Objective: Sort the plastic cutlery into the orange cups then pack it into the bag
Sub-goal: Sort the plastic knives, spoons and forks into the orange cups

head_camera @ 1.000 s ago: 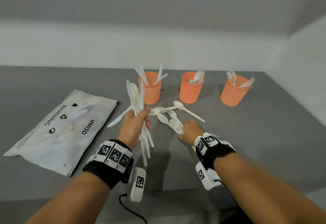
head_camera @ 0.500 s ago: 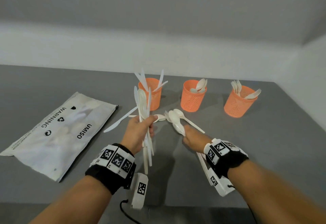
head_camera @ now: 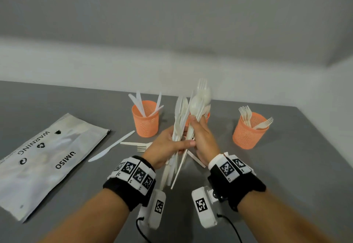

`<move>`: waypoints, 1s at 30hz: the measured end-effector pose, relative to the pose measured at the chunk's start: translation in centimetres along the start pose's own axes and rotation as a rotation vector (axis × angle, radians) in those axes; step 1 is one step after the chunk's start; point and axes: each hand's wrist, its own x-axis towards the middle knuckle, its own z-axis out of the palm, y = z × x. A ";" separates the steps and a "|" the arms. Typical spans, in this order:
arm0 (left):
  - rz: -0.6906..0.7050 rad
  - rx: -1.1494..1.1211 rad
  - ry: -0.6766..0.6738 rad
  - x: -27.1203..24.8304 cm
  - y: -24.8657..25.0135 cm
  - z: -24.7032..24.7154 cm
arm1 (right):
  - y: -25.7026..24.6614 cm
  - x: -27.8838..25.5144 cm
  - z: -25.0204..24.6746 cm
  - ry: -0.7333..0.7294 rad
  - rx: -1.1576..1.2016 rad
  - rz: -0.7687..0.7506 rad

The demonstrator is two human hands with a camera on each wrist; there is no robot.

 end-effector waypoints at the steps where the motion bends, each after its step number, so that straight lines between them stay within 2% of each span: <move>1: -0.011 0.024 0.005 0.2 -0.1 0.3 | 0.2 0.1 -0.3 -0.008 0.047 0.026; 6: 0.005 0.040 0.186 1.3 -0.7 0.7 | 1.1 0.0 0.0 -0.074 0.088 0.026; 10: 0.028 0.042 0.261 1.8 -0.4 -0.6 | 1.0 0.3 0.9 -0.158 0.109 0.029; 15: 0.026 0.022 0.219 2.3 0.5 -3.0 | 0.7 0.7 2.2 -0.117 0.193 -0.026; 18: 0.017 0.004 0.210 2.2 0.7 -4.9 | 0.4 0.9 3.2 -0.159 0.193 -0.054; 21: 0.003 -0.105 0.233 2.0 1.0 -6.0 | 0.2 0.8 3.7 -0.132 0.047 -0.093; 23: -0.018 -0.189 0.258 2.0 1.0 -7.0 | 0.4 0.7 4.1 -0.115 -0.210 -0.119; 25: -0.032 -0.249 0.258 2.1 0.9 -7.8 | 0.8 0.7 4.4 -0.171 -0.453 -0.109; 30: -0.073 -0.356 0.272 1.6 1.4 -9.2 | 1.6 1.2 4.7 -0.183 -0.646 -0.080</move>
